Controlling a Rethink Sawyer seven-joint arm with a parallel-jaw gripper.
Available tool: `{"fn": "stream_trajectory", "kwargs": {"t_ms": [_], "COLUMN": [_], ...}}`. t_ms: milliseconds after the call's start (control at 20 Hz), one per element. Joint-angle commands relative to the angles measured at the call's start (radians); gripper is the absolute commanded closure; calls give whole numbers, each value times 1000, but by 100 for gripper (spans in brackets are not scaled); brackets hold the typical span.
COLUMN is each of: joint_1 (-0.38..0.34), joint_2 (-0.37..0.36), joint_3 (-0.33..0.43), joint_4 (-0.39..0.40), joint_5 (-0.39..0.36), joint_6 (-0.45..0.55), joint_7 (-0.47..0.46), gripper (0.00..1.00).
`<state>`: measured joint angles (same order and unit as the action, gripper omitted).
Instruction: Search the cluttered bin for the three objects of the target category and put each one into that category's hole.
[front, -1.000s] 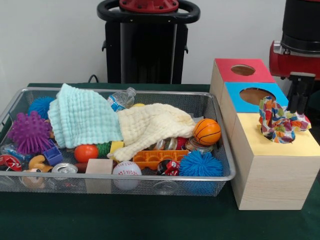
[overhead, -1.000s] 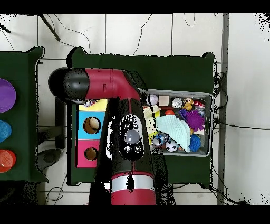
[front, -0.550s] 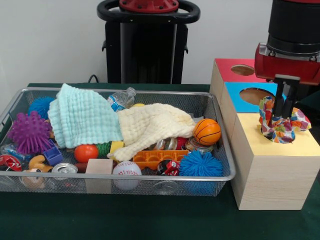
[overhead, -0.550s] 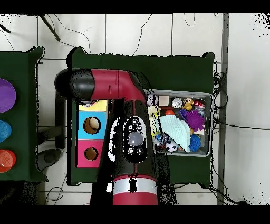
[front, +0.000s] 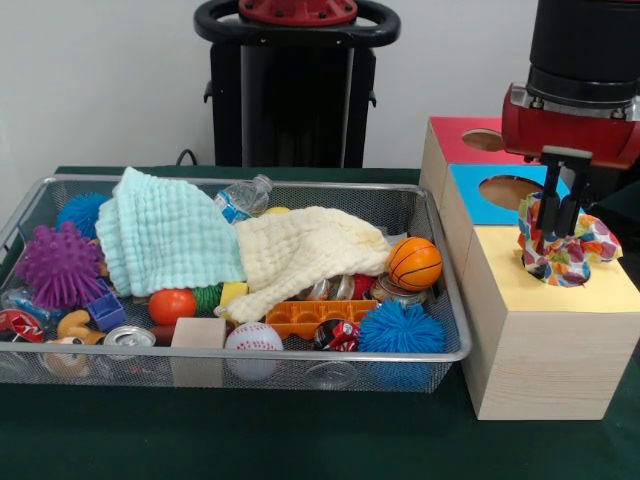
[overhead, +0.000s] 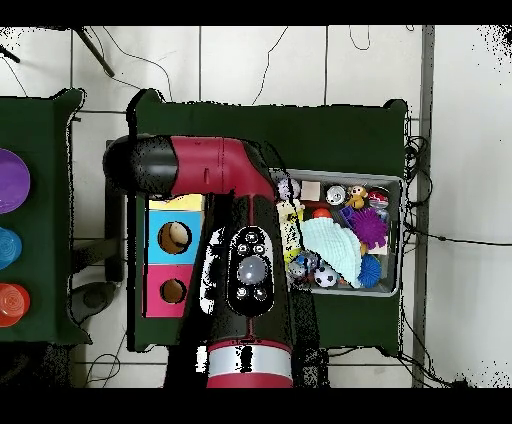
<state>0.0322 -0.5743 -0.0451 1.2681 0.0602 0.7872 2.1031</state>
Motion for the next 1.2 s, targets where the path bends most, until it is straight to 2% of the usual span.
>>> {"fn": "stream_trajectory", "kwargs": {"t_ms": [50, 250, 400, 800, 1050, 1200], "joint_1": [-16, -24, -36, -48, -47, -49], "joint_2": [19, 2, 6, 13, 27, 30], "joint_3": [11, 15, 24, 40, 35, 38], "joint_4": [128, 130, 98, 94, 45, 44], "joint_5": [-15, -18, -17, -10, -21, -22], "joint_6": [-56, -6, 51, 49, 112, 107], "joint_7": [122, 88, 56, 43, 32, 30], "gripper": [100, 100, 100, 100, 100, 100]}}
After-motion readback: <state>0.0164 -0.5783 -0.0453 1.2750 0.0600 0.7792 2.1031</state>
